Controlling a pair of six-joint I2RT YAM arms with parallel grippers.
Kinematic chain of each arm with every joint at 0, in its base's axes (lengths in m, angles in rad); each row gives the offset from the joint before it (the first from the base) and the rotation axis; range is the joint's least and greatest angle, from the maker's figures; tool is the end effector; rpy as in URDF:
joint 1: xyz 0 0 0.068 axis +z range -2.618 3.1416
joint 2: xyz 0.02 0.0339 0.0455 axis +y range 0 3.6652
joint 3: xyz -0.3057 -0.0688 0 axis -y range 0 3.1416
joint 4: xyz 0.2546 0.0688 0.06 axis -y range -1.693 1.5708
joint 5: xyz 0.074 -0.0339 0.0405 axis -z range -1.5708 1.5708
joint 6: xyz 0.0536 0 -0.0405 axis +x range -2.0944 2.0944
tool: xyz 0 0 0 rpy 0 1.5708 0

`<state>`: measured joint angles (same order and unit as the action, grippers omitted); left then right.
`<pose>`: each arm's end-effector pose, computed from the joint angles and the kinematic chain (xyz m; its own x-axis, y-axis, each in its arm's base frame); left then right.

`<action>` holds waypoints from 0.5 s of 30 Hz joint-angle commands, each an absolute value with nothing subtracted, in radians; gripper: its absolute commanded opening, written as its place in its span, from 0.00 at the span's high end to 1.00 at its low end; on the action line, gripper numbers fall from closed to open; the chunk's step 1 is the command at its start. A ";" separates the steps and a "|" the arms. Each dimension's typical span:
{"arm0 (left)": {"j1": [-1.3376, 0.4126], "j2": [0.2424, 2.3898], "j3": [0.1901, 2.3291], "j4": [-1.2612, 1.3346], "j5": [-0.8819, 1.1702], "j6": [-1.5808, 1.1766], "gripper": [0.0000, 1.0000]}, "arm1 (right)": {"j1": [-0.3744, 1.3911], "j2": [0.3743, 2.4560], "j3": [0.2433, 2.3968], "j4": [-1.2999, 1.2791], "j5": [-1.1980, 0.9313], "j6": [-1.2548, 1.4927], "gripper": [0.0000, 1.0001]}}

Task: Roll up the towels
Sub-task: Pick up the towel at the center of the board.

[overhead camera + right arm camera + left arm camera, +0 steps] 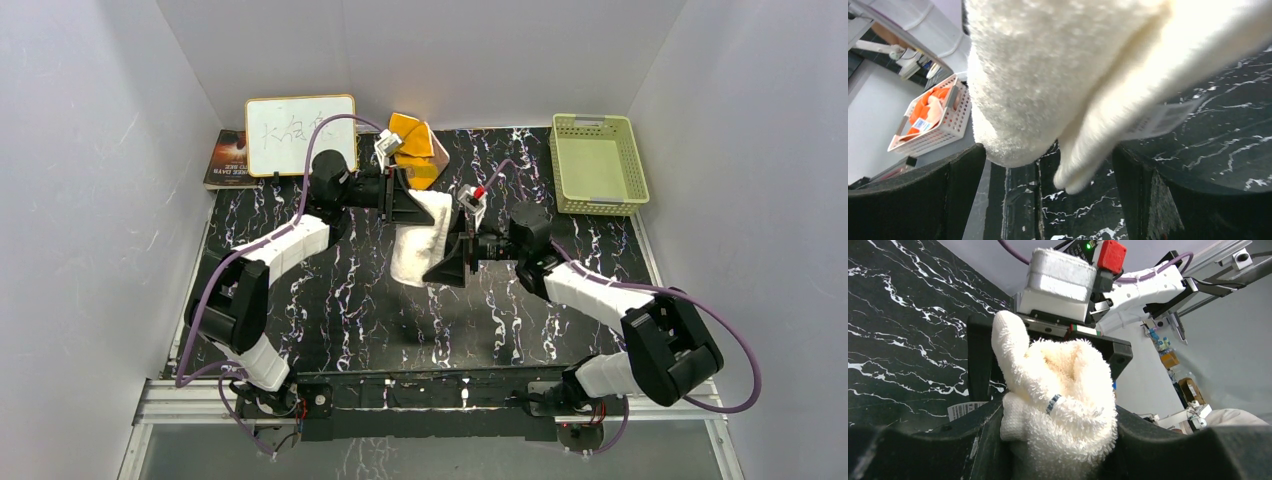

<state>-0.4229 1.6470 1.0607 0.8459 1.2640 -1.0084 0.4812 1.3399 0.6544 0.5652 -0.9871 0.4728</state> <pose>0.3216 -0.2008 0.3506 -0.6908 0.0307 -0.7224 0.7121 -0.1439 -0.6872 0.2345 0.1729 0.2839 -0.5453 -0.0016 -0.8383 -0.8324 0.1189 0.5412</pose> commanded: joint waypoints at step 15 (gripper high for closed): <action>-0.451 1.536 1.132 0.207 0.874 -0.477 0.57 | 0.552 1.321 0.745 0.465 -0.821 0.498 0.02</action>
